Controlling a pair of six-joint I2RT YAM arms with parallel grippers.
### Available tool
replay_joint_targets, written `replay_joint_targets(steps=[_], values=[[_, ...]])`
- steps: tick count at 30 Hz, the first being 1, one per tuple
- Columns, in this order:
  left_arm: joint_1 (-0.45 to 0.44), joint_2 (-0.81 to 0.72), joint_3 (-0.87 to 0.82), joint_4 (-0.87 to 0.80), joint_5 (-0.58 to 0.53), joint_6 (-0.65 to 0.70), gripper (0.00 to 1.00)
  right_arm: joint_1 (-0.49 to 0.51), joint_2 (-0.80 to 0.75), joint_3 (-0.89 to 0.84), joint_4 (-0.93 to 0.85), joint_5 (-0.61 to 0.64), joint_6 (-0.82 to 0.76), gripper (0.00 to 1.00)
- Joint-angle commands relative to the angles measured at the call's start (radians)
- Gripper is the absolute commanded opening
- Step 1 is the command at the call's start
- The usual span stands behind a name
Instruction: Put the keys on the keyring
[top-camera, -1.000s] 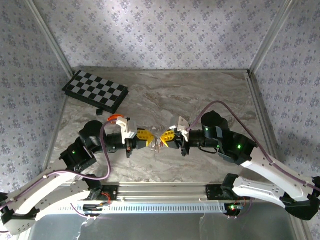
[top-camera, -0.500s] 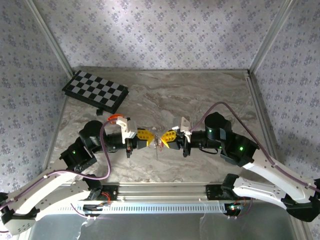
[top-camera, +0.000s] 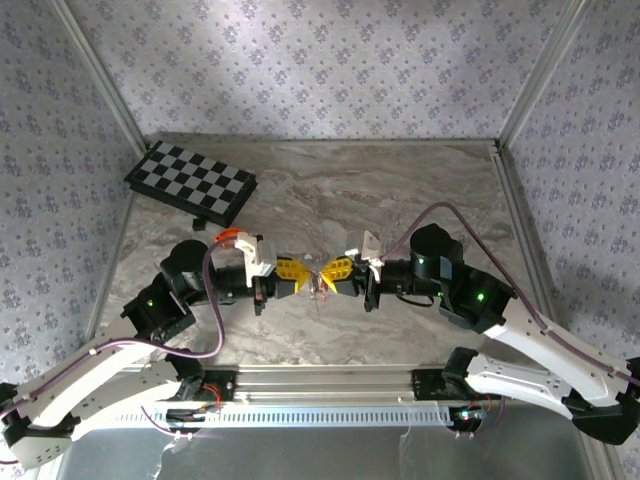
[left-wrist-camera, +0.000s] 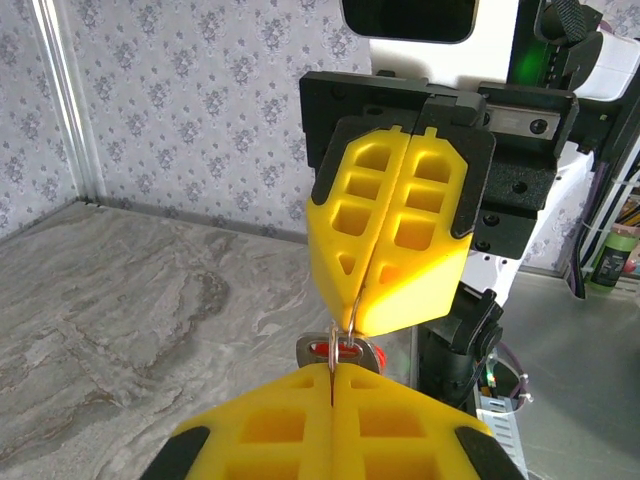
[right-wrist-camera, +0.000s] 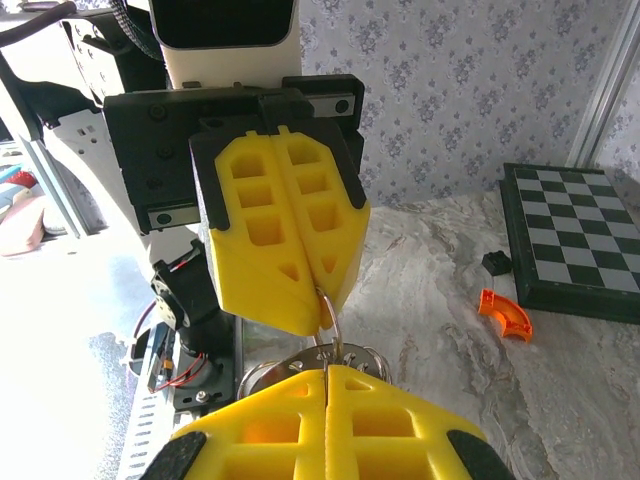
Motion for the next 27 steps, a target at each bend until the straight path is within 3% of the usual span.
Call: replay_joint_targets(steps=[1,27], values=[[-0.008,-0.006,0.018,0.054,0.024,-0.011,0.00,-0.005,-0.005,-0.003,0.022,-0.004,0.012,0.00],[-0.009,-0.001,0.021,0.049,0.028,-0.009,0.00,-0.010,-0.001,-0.002,0.034,0.011,0.010,0.00]])
